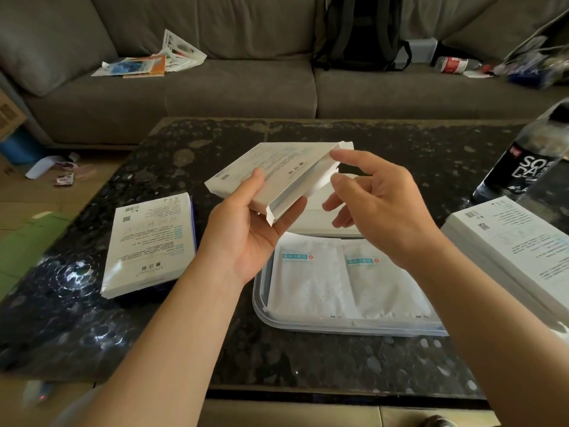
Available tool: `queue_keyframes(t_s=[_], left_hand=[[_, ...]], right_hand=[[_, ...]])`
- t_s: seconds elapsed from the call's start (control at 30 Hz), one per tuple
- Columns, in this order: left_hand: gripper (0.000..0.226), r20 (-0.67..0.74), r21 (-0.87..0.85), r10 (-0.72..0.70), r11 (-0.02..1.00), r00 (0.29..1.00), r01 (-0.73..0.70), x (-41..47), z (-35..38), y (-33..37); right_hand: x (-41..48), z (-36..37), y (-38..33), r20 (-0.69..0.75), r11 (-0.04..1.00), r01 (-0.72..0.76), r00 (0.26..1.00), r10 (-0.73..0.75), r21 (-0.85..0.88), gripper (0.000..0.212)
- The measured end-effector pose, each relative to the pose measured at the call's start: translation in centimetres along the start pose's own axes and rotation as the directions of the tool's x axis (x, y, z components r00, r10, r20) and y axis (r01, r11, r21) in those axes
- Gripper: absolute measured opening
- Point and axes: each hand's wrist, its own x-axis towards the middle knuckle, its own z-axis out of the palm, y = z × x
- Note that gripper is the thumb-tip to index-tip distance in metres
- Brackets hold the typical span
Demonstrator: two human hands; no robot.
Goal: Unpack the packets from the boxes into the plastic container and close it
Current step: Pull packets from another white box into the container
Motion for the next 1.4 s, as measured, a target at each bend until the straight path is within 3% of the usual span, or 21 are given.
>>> queue_keyframes(t_s=[0.23, 0.4, 0.63, 0.9, 1.03, 1.27, 1.4], left_hand=[[0.051, 0.07, 0.099, 0.002, 0.995, 0.998, -0.008, -0.1, 0.4, -0.7], [0.046, 0.117, 0.118, -0.008, 0.993, 0.993, -0.006, -0.2, 0.4, -1.1], [0.058, 0.103, 0.167, 0.031, 0.985, 0.994, -0.048, -0.1, 0.7, -1.7], [0.045, 0.085, 0.136, 0.029, 0.99, 0.996, -0.04, -0.2, 0.9, -1.7], [0.043, 0.057, 0.116, 0.04, 0.992, 0.998, -0.047, -0.1, 0.8, -1.6], [0.05, 0.015, 0.051, 0.056, 0.997, 0.998, -0.057, 0.1, 0.6, -1.1], [0.053, -0.007, 0.035, 0.081, 0.996, 0.997, -0.081, 0.1, 0.6, -1.1]], right_hand=[[0.0, 0.6, -0.3, 0.042, 0.992, -0.062, 0.997, 0.058, 0.106, 0.028], [0.1, 0.9, -0.2, -0.098, 0.958, -0.137, 0.981, 0.166, 0.25, 0.016], [0.7, 0.6, -0.6, -0.148, 0.865, -0.319, 0.904, 0.4, 0.388, 0.026], [0.2, 0.7, -1.2, -0.156, 0.855, -0.285, 0.911, 0.383, 0.433, 0.024], [-0.1, 1.0, -1.9, -0.162, 0.893, -0.274, 0.923, 0.348, 0.357, 0.028], [-0.4, 0.5, -2.7, -0.127, 0.843, -0.315, 0.906, 0.404, 0.436, 0.013], [-0.5, 0.4, -2.9, 0.06, 0.817, -0.43, 0.895, 0.442, 0.385, 0.009]])
